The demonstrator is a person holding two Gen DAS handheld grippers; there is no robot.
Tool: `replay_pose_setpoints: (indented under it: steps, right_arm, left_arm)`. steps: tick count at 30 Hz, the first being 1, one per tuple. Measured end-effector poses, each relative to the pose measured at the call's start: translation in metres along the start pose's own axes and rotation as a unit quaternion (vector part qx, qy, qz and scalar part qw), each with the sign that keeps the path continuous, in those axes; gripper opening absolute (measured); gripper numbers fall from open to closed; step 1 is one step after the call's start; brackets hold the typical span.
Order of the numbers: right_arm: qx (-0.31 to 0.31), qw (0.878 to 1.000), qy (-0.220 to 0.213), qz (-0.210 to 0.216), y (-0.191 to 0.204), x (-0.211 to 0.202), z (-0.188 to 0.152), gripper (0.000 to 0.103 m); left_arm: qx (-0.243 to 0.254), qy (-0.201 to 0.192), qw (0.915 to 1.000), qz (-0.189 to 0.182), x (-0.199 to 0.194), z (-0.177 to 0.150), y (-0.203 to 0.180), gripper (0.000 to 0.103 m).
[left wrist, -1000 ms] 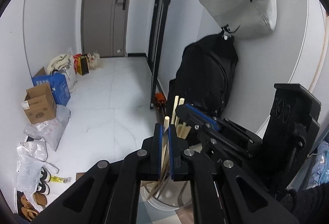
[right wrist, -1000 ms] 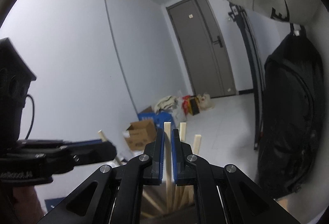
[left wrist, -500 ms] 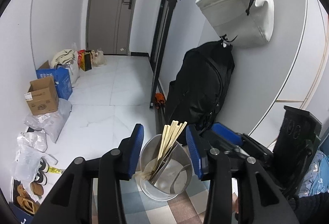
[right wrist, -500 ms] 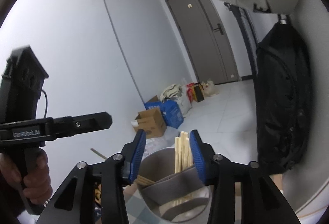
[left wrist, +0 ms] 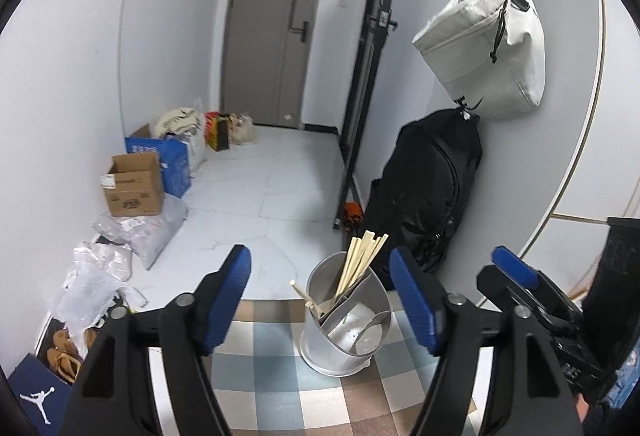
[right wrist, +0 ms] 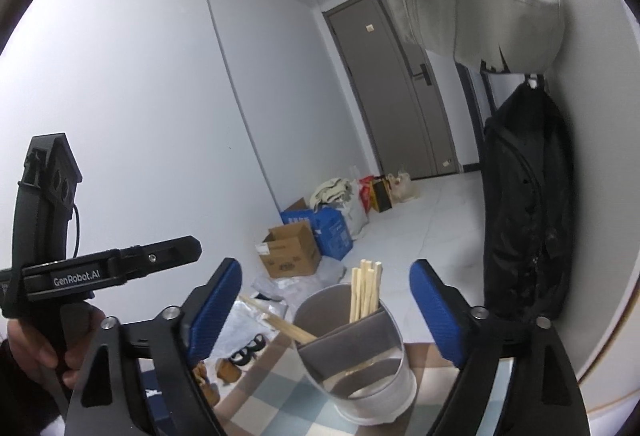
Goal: Organize utensils
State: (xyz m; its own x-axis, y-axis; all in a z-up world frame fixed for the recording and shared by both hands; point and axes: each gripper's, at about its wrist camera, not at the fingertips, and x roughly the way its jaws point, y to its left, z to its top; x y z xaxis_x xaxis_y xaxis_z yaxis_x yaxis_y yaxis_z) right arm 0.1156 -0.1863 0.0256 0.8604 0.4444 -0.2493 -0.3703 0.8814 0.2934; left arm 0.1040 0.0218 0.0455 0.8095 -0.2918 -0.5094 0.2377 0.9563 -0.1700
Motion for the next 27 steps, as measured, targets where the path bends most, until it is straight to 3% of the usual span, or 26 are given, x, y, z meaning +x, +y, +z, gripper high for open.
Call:
replay_pose_setpoints:
  steps: [5, 11, 27]
  right_arm:
    - [-0.012, 1.0, -0.003, -0.007, 0.015, -0.021, -0.003, 0.103]
    - [-0.013, 1.0, 0.012, -0.019, 0.023, -0.032, -0.006, 0.103]
    - [-0.007, 0.999, 0.038, -0.036, 0.024, -0.038, -0.013, 0.103]
  left_arm:
    - [0.006, -0.019, 0.9997, 0.015, -0.014, -0.008, -0.009, 0.082]
    - [0.001, -0.039, 0.9986, 0.036, -0.027, -0.016, -0.012, 0.095]
    - [-0.001, -0.031, 0.9977, 0.06, -0.035, -0.038, -0.016, 0.097]
